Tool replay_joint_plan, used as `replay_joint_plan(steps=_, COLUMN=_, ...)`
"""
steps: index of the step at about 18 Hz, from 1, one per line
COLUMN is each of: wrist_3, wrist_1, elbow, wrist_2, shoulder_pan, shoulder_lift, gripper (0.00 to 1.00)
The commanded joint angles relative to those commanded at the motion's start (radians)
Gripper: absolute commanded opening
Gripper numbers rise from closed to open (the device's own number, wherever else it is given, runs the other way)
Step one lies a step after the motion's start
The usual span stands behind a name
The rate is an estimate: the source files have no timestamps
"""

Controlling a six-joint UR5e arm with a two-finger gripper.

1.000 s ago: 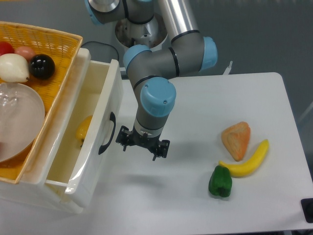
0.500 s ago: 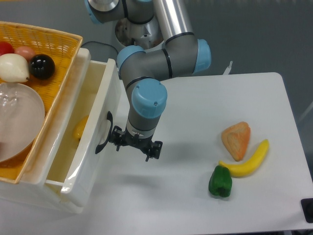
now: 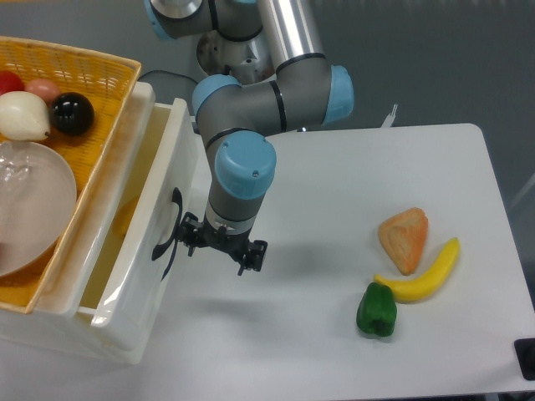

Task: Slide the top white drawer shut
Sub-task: 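Keep pushing the drawer front until it sits flush with the unit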

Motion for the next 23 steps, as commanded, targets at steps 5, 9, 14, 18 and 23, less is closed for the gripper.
replay_joint_plan(steps=5, wrist_3=0.000, wrist_1=-0.002, elbow=0.000, wrist_2=0.002, shoulder_pan=-0.005, shoulder_lift=0.000, gripper=1.00)
replay_joint_plan(steps=9, wrist_3=0.000, wrist_1=0.000, elbow=0.002, wrist_2=0.002, shoulder_pan=-0.012, shoulder_lift=0.000, gripper=1.00)
replay_joint_plan(steps=14, wrist_3=0.002, wrist_1=0.002, elbow=0.002, wrist_2=0.000, shoulder_pan=-0.014, shoulder_lift=-0.002, gripper=1.00)
replay_joint_plan(steps=18, wrist_3=0.003, wrist_1=0.002, elbow=0.002, wrist_2=0.000, shoulder_pan=-0.015, shoulder_lift=0.000, gripper=1.00)
replay_joint_plan(steps=23, wrist_3=0.005, wrist_1=0.002, elbow=0.002, wrist_2=0.000, shoulder_pan=-0.021, shoulder_lift=-0.002, gripper=1.00)
